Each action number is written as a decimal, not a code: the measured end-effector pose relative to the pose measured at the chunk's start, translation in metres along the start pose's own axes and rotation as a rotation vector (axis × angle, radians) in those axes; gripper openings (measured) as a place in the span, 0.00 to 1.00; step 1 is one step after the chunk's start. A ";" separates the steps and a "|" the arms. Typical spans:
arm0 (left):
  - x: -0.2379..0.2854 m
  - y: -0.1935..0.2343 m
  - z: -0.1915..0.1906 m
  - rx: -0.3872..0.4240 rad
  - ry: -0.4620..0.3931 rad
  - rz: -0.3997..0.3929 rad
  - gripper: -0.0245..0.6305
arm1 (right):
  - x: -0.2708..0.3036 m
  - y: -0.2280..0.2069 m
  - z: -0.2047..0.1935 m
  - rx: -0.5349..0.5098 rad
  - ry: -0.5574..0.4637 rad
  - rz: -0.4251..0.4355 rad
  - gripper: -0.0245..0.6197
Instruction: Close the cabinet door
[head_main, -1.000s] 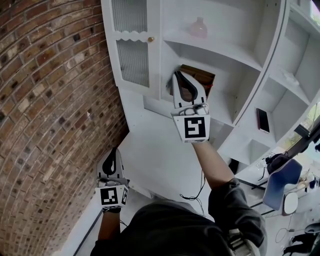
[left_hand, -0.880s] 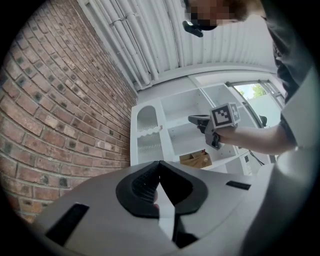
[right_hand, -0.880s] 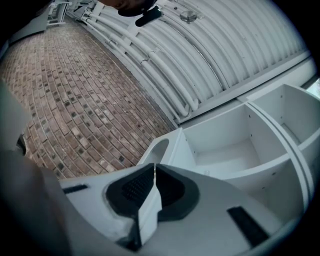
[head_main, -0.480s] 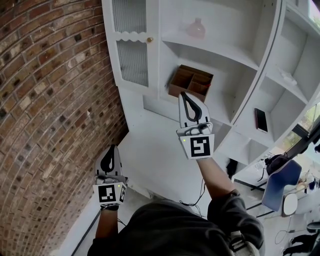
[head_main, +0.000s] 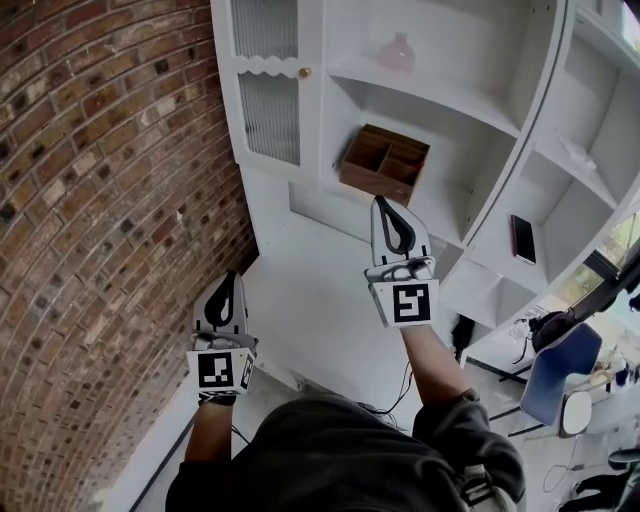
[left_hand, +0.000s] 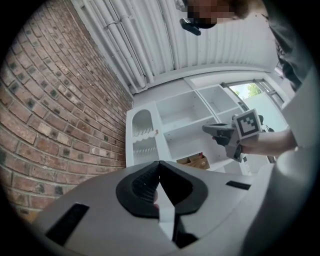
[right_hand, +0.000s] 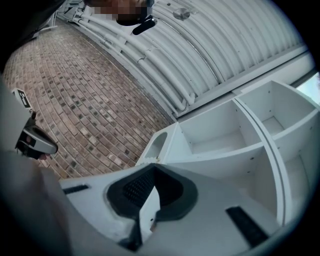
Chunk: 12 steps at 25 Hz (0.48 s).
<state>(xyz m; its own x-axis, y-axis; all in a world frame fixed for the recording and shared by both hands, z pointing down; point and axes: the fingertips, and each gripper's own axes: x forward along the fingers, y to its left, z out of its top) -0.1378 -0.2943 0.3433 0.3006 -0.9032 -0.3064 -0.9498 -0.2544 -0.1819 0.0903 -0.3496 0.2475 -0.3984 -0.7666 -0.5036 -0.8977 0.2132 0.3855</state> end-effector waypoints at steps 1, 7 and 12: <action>0.001 -0.002 0.000 0.001 -0.002 -0.006 0.04 | -0.002 -0.001 -0.001 -0.002 0.001 -0.003 0.04; 0.003 -0.005 0.001 0.006 -0.010 -0.017 0.04 | -0.008 -0.002 -0.001 -0.004 0.005 -0.005 0.04; 0.004 -0.004 0.002 0.002 -0.018 -0.016 0.04 | -0.010 -0.003 -0.001 -0.005 0.012 -0.009 0.04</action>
<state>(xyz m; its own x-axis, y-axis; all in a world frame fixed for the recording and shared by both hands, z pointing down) -0.1324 -0.2956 0.3408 0.3175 -0.8926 -0.3201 -0.9446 -0.2681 -0.1893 0.0972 -0.3437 0.2521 -0.3881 -0.7757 -0.4976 -0.9002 0.2031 0.3853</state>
